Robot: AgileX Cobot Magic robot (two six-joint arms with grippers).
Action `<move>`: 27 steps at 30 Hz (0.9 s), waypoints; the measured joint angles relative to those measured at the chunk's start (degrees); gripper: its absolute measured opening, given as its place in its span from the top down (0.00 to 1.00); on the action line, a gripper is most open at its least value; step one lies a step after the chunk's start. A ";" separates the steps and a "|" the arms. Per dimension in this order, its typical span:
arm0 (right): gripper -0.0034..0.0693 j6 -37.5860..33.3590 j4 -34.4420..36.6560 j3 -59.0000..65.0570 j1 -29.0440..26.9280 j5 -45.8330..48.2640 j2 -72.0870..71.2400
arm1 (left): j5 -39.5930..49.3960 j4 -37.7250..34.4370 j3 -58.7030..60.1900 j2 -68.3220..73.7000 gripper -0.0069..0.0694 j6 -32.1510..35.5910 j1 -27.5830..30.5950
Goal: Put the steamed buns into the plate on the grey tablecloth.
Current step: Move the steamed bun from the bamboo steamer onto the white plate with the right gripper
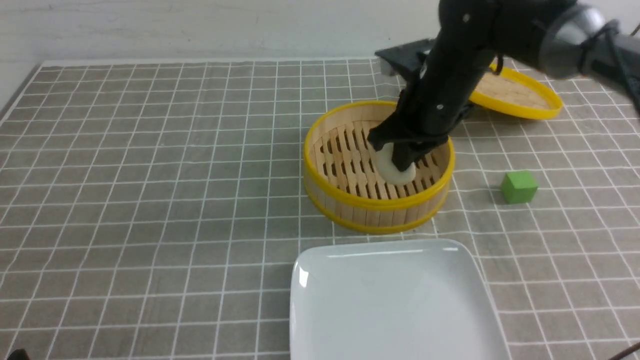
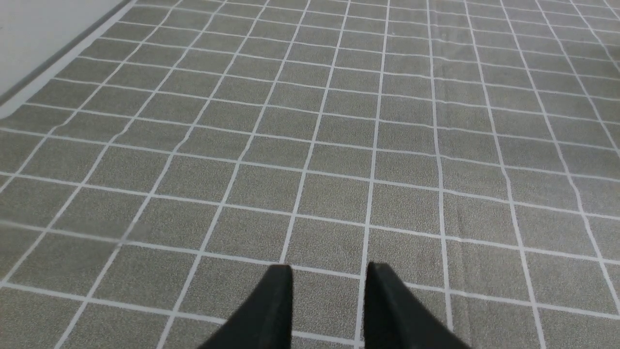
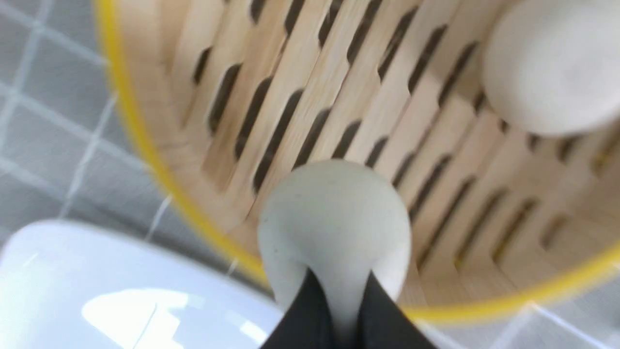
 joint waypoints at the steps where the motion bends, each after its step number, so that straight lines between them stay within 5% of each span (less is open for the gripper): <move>1: 0.93 0.06 -0.01 0.00 0.00 0.44 -2.84 | 0.00 0.00 0.00 0.00 0.59 0.00 0.00; 5: 0.93 2.56 0.71 4.38 0.13 0.62 -13.15 | 0.00 0.00 0.00 0.00 0.59 0.00 0.00; 9: 0.93 5.48 3.58 23.96 2.67 0.24 -23.84 | 0.00 0.00 0.00 -0.04 0.59 0.00 0.00; 18: 0.83 5.67 7.55 51.40 10.63 -20.86 -24.39 | 0.00 0.00 0.00 -0.04 0.59 0.00 0.00; 27: 0.26 5.67 4.80 48.51 10.89 -24.17 -17.94 | 0.00 0.05 0.00 -0.04 0.59 0.00 0.00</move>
